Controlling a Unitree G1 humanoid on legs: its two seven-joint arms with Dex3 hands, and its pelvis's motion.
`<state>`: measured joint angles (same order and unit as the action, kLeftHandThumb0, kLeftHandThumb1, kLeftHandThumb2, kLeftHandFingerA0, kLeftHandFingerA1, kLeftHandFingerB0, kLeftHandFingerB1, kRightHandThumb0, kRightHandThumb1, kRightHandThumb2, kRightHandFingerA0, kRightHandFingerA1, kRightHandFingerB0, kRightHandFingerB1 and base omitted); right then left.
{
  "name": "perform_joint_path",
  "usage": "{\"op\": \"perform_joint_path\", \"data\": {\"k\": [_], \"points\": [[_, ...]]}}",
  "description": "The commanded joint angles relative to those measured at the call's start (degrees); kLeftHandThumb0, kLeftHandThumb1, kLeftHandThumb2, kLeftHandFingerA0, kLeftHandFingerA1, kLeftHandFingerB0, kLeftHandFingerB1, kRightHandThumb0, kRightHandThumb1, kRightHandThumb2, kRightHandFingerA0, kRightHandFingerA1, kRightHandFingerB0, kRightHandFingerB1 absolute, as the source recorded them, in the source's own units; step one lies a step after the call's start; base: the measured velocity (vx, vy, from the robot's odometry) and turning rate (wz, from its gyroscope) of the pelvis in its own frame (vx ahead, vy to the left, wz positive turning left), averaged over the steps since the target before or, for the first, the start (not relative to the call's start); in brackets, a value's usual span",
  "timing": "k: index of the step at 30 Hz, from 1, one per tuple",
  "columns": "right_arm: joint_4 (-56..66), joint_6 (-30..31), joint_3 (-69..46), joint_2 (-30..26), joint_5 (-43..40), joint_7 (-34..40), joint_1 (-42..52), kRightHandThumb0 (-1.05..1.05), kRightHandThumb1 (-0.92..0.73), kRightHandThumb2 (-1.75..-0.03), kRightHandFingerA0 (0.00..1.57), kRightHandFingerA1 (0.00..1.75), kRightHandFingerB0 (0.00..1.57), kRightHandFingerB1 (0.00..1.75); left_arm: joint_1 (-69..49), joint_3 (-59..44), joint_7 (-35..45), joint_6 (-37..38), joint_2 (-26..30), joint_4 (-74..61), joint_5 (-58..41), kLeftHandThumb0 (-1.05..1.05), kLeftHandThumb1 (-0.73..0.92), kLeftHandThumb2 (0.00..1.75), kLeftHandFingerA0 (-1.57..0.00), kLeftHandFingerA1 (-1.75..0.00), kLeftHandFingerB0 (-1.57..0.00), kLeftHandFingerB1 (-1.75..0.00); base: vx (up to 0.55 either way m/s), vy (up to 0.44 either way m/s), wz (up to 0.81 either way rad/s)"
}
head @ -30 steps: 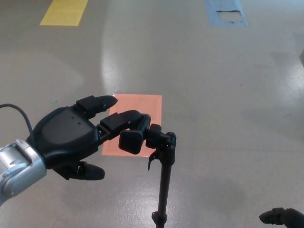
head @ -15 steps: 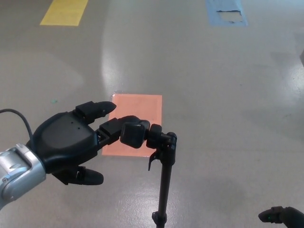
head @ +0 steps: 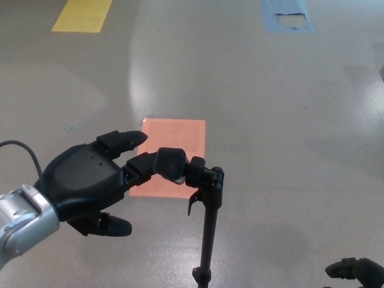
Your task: The robot uses its left hand to grab the top of a phone stand kept on the floor and tilt it upwards to adjust its angle
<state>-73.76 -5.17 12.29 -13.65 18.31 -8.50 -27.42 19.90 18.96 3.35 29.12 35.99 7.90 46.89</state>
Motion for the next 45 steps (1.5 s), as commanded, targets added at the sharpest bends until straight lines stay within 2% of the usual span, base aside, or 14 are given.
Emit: {"op": "perform_joint_path", "data": {"k": [1,6,17,41,43,44,45], "points": [[-0.33,0.93,-0.39,-0.3,-0.14,-0.1,-0.62,-0.52,-0.7,-0.61,0.29,0.36,0.31,0.33,-1.06,0.72,-0.13,0.27,0.34,1.01,0.51,-0.85,0.59,0.93,-0.06,-0.17,-0.06,-0.14,0.0,0.0,0.0],[-0.37,0.91,-0.45,-0.29,-0.16,-0.09,-0.62,-0.52,-0.7,-0.61,0.28,0.36,0.31,0.33,-2.43,1.33,0.06,0.28,0.44,0.7,0.51,-0.89,0.64,0.96,-0.08,-0.17,-0.08,-0.13,0.0,0.0,0.0],[-0.42,0.63,-0.57,-0.33,-0.14,-0.18,-0.66,-0.52,-0.7,-0.61,0.29,0.36,0.3,0.33,-5.33,3.64,0.39,0.05,0.76,0.04,2.14,-0.86,0.6,0.92,-0.09,-0.17,-0.09,-0.17,0.0,0.0,0.0],[-0.4,0.93,-0.66,-0.38,-0.2,-0.32,-1.1,-0.53,-0.7,-0.61,0.29,0.36,0.31,0.33,-4.49,3.69,-1.08,0.51,1.57,0.87,1.04,-0.88,0.62,0.93,-0.09,-0.17,-0.09,-0.15,0.0,0.0,0.0],[-0.39,1.09,-0.8,-0.35,-0.32,-0.24,-1.31,-0.52,-0.7,-0.61,0.3,0.36,0.31,0.33,-3.41,2.93,-2.54,0.77,1.28,1.79,0.65,-0.88,0.62,0.94,-0.09,-0.2,-0.08,-0.14,0.0,0.0,0.0],[-0.38,1.11,-0.9,-0.34,-0.41,-0.18,-1.34,-0.52,-0.7,-0.61,0.3,0.36,0.31,0.33,-2.9,2.33,-1.99,0.19,1.07,1.74,-0.18,-0.82,0.6,0.96,-0.01,-0.19,-0.01,-0.14,0.0,0.0,0.0],[-0.37,1.11,-0.96,-0.33,-0.46,-0.15,-1.35,-0.52,-0.7,-0.61,0.3,0.36,0.31,0.33,-2.6,1.95,-1.47,-0.27,0.94,1.63,-0.77,-0.82,0.6,0.96,-0.01,-0.19,-0.01,-0.14,0.0,0.0,0.0]]}}
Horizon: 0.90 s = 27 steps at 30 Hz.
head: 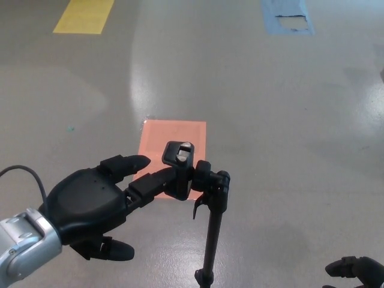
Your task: The robot uses its left hand to grab the top of a phone stand kept on the floor and tilt it upwards to adjust its angle
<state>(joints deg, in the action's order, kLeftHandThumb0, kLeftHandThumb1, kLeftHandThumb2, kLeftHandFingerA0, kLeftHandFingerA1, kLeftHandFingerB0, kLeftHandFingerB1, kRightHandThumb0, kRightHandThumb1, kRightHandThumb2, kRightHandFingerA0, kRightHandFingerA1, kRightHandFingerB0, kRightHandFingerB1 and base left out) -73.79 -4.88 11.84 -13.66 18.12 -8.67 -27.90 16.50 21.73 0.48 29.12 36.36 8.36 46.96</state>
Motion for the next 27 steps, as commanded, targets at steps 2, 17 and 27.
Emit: {"op": "perform_joint_path", "data": {"k": [2,17,27], "points": [[-0.29,0.81,-0.53,-0.33,-0.27,0.01,-0.88,-0.51,-0.7,-0.61,0.3,0.36,0.31,0.33,1.81,-1.98,1.14,-1.04,0.19,1.33,-1.6,-0.79,0.58,0.93,-0.01,-0.2,0.0,-0.14,0.0,0.0,0.0],[-0.47,0.5,-0.53,-0.71,-0.05,-0.04,-0.61,-0.51,-0.7,-0.61,0.31,0.36,0.32,0.33,5.7,-5.78,2.43,-1.28,-1.04,3.62,-5.11,-0.8,0.56,0.9,-0.05,-0.19,-0.04,-0.14,0.0,0.0,0.0],[-0.43,0.87,-1.04,-0.75,-0.3,-0.2,-1.09,-0.5,-0.7,-0.61,0.31,0.36,0.32,0.33,5.24,-5.8,3.1,-2.02,-1.08,3.99,-5.16,-0.82,0.57,0.91,-0.05,-0.19,-0.05,-0.13,0.0,0.0,0.0]]}}
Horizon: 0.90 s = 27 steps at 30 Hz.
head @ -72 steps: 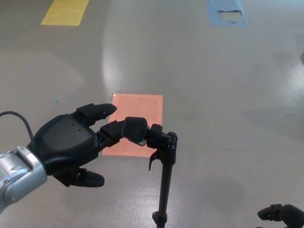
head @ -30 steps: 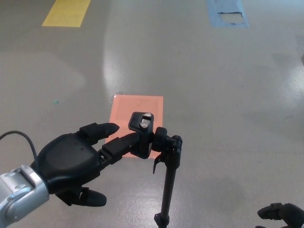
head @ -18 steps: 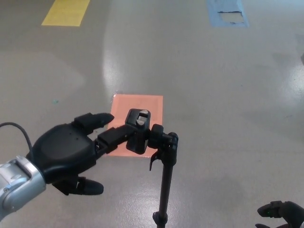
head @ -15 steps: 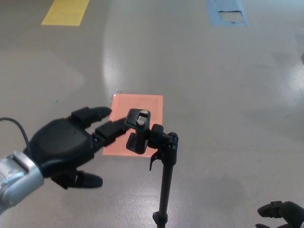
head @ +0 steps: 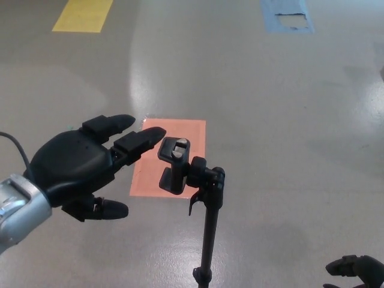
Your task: The robot uses its left hand to grab the top of a phone stand kept on the floor and tilt it upwards to adjust its angle
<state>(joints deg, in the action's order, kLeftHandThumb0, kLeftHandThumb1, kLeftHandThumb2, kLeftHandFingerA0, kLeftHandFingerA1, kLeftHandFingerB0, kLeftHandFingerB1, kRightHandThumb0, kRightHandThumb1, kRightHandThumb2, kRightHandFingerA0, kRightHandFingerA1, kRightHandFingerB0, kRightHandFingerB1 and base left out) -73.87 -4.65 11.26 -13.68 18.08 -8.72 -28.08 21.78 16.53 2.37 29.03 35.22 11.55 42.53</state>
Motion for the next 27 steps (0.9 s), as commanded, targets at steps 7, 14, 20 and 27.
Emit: {"op": "perform_joint_path", "data": {"k": [7,14,20,27], "points": [[-0.26,0.52,-0.77,-0.77,-0.31,-0.3,-1.14,-0.51,-0.7,-0.61,0.29,0.36,0.32,0.34,0.36,-0.08,0.49,-2.6,0.79,5.08,0.72,-0.83,0.6,0.97,-0.01,-0.22,0.0,-0.12,0.0,0.0,0.0],[-0.1,0.09,-1.38,-0.72,-0.74,-0.19,-0.89,-0.5,-0.7,-0.61,0.28,0.36,0.3,0.33,1.95,-0.49,-4.26,-0.32,0.86,18.27,-0.65,-0.84,0.6,0.95,-0.05,-0.27,-0.04,-0.11,0.0,0.0,0.0],[-0.15,-0.28,-1.14,-0.41,-0.49,0.23,0.27,-0.51,-0.7,-0.61,0.26,0.36,0.28,0.33,3.09,-0.49,-8.06,0.85,0.69,32.64,-1.65,-0.91,0.82,1.15,-0.01,-0.17,0.0,-0.09,0.0,0.0,0.0],[-0.08,-0.74,-0.56,-0.26,-0.12,0.79,2.93,-0.51,-0.7,-0.61,0.25,0.36,0.26,0.32,0.56,-1.47,-10.78,1.2,-2.16,42.84,-4.56,-0.87,0.8,1.12,-0.07,-0.26,-0.06,-0.13,0.0,0.0,0.0]]}}
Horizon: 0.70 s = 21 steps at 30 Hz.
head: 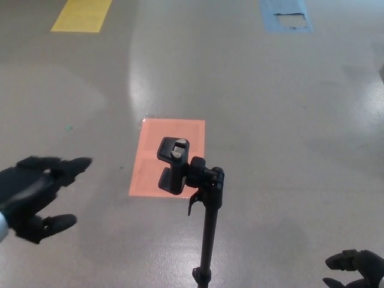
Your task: The robot uses its left hand to grab the top of a phone stand kept on the floor and tilt it upwards to adjust its angle
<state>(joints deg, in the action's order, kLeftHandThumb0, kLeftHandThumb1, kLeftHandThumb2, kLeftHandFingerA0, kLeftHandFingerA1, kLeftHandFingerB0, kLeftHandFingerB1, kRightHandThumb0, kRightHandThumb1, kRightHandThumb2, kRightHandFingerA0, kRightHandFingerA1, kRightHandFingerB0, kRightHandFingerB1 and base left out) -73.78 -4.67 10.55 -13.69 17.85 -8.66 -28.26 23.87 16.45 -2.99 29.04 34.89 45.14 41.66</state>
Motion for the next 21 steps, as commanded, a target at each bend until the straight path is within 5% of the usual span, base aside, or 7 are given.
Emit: {"op": "perform_joint_path", "data": {"k": [1,14,15,16,17,21], "points": [[-0.17,-0.79,0.06,-0.24,-0.02,0.66,3.39,-0.51,-0.7,-0.61,0.25,0.36,0.26,0.32,-1.81,-1.56,-5.28,1.16,-2.18,10.27,-4.17,-0.87,0.8,1.12,-0.07,-0.26,-0.06,-0.13,0.0,0.0,0.0],[-0.21,-0.5,0.5,0.82,0.24,2.11,6.69,-0.49,-0.7,-0.61,0.26,0.35,0.26,0.32,-10.04,-8.64,-8.2,-4.89,-9.31,27.6,-12.25,-0.87,0.73,1.05,-0.1,-0.31,-0.09,-0.22,0.0,0.0,0.0],[-0.29,-0.65,0.33,0.8,0.08,2.1,6.79,-0.48,-0.7,-0.61,0.26,0.36,0.25,0.32,-10.71,-9.69,-8.83,-5.03,-9.7,28.44,-13.01,-0.82,0.72,0.82,-0.11,-0.29,-0.06,-0.21,0.0,0.0,0.0],[-0.31,-0.69,0.27,0.8,0.04,2.1,6.81,-0.48,-0.7,-0.61,0.26,0.36,0.25,0.32,-10.86,-9.97,-9.0,-5.01,-9.79,28.66,-13.12,-0.82,0.72,0.82,-0.11,-0.29,-0.06,-0.21,0.0,0.0,0.0],[-0.37,-0.73,0.18,0.84,-0.05,2.08,6.9,-0.48,-0.7,-0.61,0.26,0.36,0.25,0.32,-11.28,-10.67,-8.72,-5.42,-9.88,29.15,-13.59,-0.86,0.72,1.03,-0.09,-0.3,-0.09,-0.22,0.0,0.0,0.0],[-0.57,-0.4,0.06,0.98,-0.08,2.41,6.67,-0.48,-0.7,-0.61,0.26,0.35,0.26,0.32,-12.22,-12.25,-7.47,-7.11,-9.91,30.51,-14.78,-0.87,0.74,1.06,-0.09,-0.28,-0.09,-0.2,0.0,0.0,0.0]]}}
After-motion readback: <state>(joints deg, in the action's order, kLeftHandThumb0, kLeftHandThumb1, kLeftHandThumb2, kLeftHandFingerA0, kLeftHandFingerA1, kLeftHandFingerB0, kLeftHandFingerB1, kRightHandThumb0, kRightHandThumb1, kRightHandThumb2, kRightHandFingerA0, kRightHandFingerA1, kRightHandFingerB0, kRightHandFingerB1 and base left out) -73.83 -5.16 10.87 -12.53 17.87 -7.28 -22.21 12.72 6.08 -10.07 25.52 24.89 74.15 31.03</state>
